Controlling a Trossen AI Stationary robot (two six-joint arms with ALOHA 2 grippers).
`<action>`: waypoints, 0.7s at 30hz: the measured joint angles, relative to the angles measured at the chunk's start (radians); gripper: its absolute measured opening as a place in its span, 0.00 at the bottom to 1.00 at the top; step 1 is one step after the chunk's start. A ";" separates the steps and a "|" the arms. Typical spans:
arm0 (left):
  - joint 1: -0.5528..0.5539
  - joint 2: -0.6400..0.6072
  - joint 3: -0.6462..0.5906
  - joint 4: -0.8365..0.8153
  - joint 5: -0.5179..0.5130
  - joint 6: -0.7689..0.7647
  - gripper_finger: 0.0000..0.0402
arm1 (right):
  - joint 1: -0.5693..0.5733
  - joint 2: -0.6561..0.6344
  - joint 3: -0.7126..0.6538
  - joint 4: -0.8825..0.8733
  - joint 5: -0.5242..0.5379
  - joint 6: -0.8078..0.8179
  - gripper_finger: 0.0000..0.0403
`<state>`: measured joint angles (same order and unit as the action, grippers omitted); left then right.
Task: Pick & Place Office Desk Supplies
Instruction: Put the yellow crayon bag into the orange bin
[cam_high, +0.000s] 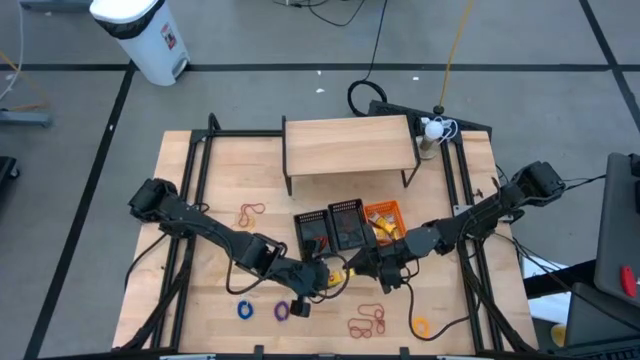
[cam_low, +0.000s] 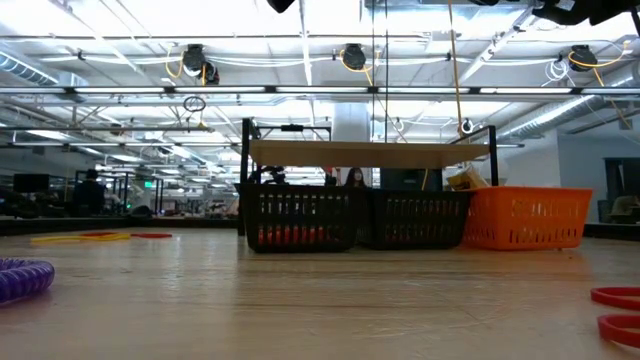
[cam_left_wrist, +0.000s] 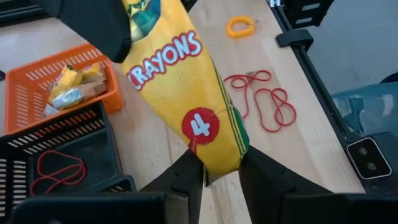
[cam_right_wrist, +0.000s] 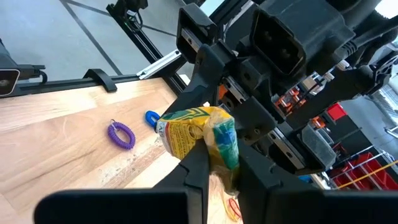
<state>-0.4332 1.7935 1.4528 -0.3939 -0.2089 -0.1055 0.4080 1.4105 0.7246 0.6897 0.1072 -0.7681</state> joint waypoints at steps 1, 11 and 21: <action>0.000 0.000 0.000 0.000 0.000 -0.001 0.25 | 0.000 0.000 0.000 0.000 0.000 0.000 0.09; 0.006 0.000 0.000 0.000 0.008 -0.012 0.28 | 0.000 0.000 0.001 -0.001 0.016 -0.001 0.09; 0.008 0.000 0.000 0.024 0.002 -0.170 0.28 | -0.002 -0.001 0.002 0.002 0.020 0.007 0.09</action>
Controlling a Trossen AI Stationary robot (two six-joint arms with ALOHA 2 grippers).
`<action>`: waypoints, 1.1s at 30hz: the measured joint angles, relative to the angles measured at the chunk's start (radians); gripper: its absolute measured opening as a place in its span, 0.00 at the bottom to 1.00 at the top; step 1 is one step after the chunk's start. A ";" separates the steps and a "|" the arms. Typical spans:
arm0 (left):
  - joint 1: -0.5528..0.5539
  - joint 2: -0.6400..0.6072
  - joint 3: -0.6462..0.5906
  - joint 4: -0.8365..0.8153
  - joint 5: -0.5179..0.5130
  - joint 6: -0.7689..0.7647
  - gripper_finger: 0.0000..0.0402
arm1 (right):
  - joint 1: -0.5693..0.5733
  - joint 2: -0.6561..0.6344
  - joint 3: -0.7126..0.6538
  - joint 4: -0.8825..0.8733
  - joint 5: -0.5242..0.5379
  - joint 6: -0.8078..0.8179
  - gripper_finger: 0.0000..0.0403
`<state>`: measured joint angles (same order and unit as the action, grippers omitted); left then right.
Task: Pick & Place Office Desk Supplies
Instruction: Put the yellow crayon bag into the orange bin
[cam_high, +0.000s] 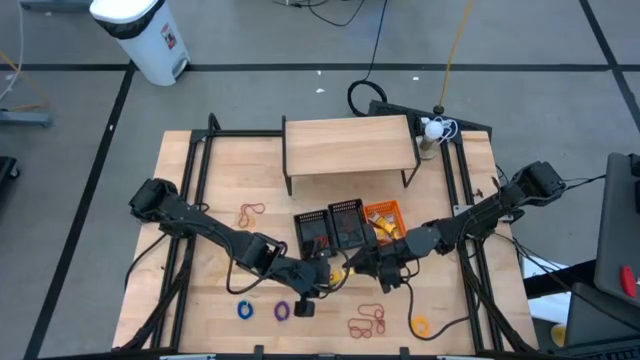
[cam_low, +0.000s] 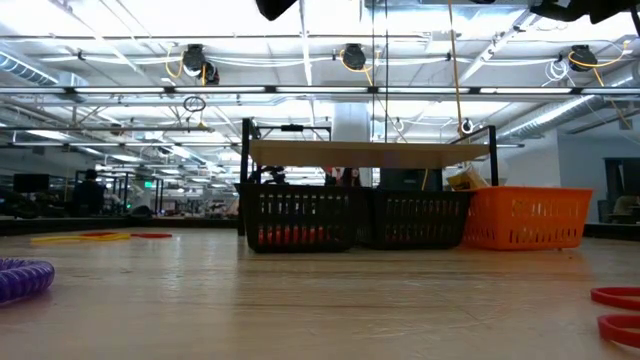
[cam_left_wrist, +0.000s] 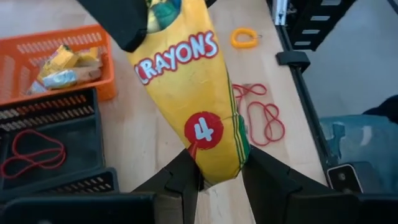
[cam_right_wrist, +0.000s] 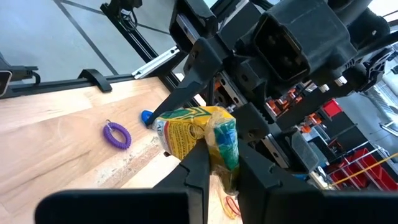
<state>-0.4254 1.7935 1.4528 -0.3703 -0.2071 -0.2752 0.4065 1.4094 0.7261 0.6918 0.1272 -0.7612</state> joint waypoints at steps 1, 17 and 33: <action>0.001 0.000 0.000 -0.003 -0.007 -0.007 0.28 | -0.001 0.000 0.000 0.000 0.002 0.000 0.09; 0.007 0.000 0.000 -0.045 -0.054 -0.075 0.31 | -0.003 0.000 0.000 -0.003 0.016 -0.004 0.09; 0.012 0.000 0.004 0.056 -0.113 -0.064 0.88 | -0.002 0.002 0.000 -0.006 0.042 -0.004 0.08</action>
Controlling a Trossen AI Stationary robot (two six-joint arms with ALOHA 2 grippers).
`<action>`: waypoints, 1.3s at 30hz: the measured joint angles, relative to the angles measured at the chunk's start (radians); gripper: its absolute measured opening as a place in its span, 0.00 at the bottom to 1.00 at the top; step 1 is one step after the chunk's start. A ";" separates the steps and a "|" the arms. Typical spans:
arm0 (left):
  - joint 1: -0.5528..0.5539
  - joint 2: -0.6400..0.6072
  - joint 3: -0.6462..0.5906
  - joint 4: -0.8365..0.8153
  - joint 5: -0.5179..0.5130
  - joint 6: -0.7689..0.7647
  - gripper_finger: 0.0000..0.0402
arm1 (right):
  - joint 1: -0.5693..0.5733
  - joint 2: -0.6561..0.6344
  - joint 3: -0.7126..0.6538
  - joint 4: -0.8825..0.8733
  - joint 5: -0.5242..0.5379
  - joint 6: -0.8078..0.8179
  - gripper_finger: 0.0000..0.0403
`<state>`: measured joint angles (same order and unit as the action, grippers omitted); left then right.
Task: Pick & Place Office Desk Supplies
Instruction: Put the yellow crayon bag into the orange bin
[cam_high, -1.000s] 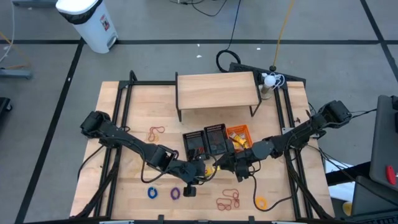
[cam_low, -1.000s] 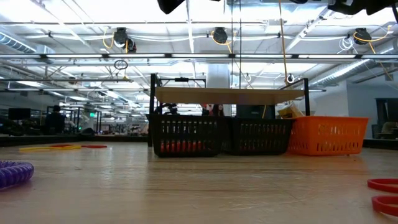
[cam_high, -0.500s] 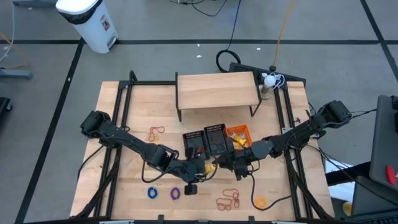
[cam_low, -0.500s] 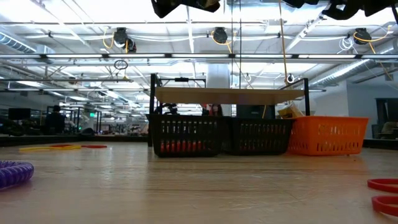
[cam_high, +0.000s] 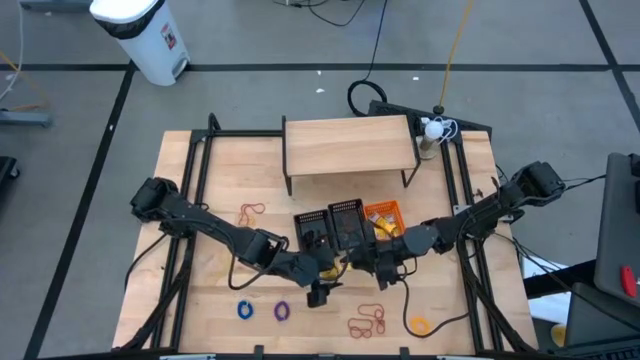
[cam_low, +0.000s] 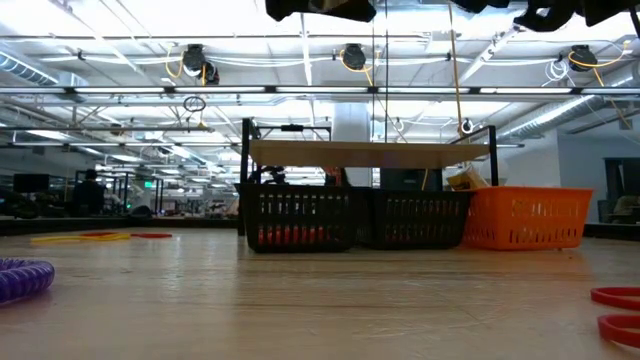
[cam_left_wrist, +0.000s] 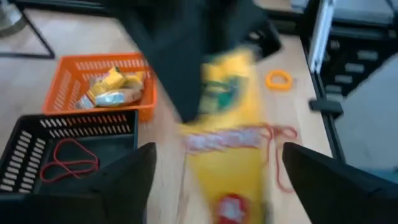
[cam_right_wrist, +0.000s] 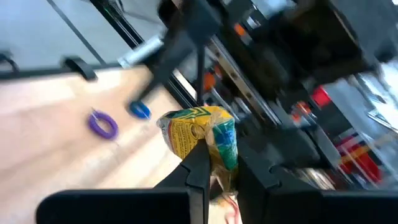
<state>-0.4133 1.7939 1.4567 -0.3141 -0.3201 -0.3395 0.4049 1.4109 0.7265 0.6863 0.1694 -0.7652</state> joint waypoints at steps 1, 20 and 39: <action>0.001 0.000 0.000 -0.004 0.008 0.016 0.90 | 0.001 0.000 0.000 -0.010 0.035 -0.005 0.08; 0.010 -0.039 -0.003 -0.267 0.102 -0.033 0.95 | 0.158 -0.240 -0.001 -0.401 0.749 0.040 0.08; 0.029 -0.048 -0.002 -0.341 0.171 -0.123 0.93 | 0.050 -0.310 -0.001 -0.851 1.054 0.814 0.08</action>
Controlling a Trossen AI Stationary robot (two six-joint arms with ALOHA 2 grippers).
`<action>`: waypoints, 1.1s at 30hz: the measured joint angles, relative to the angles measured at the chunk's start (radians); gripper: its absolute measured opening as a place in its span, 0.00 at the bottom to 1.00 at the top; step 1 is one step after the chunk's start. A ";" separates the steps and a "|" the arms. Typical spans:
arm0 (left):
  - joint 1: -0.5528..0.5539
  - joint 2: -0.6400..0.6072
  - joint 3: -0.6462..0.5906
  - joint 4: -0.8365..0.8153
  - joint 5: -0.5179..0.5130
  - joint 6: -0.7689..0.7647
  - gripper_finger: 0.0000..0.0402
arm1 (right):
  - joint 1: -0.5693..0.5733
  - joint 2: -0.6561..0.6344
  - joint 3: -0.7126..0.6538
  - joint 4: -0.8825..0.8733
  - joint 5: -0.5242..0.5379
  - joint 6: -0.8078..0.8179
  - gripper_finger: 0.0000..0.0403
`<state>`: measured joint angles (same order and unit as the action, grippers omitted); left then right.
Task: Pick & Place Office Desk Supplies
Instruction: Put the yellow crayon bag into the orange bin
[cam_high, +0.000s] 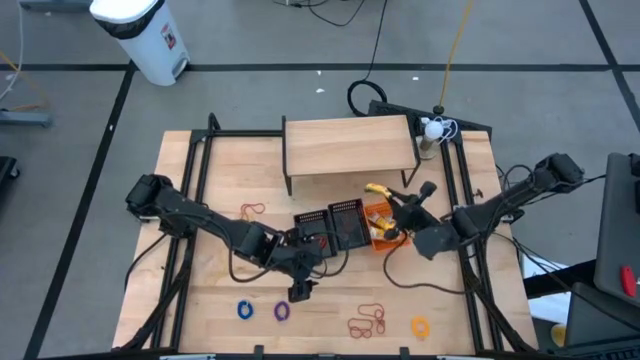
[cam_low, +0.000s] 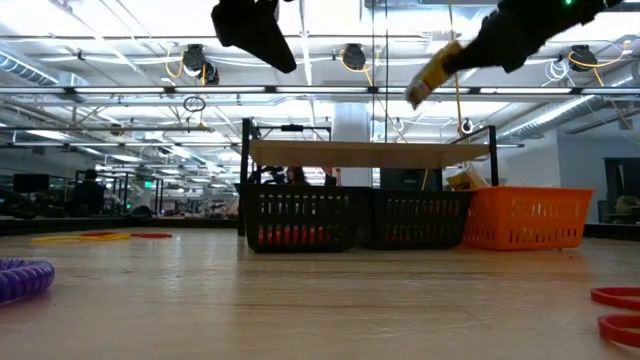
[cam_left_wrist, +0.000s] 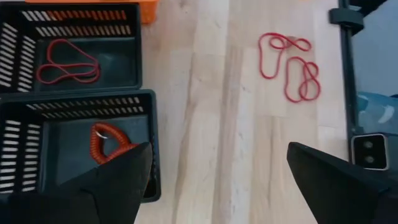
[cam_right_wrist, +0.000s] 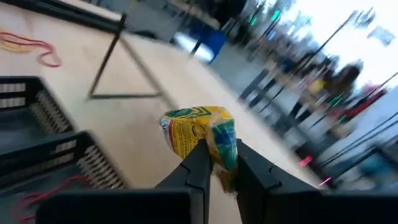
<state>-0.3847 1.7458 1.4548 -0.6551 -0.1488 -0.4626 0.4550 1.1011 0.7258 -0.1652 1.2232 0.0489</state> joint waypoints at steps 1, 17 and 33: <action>0.000 0.000 0.000 0.000 0.006 0.009 0.94 | -0.007 0.000 0.000 -0.045 -0.031 0.080 0.08; 0.000 0.000 0.000 0.050 0.013 0.015 0.93 | -0.040 0.000 0.000 -0.438 -0.414 0.726 0.08; 0.000 0.000 0.000 0.122 0.009 0.012 0.92 | -0.046 0.000 0.000 -0.411 -0.511 0.707 0.31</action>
<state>-0.3847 1.7458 1.4548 -0.5335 -0.1398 -0.4503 0.4093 1.1015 0.7258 -0.5767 0.7117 0.7556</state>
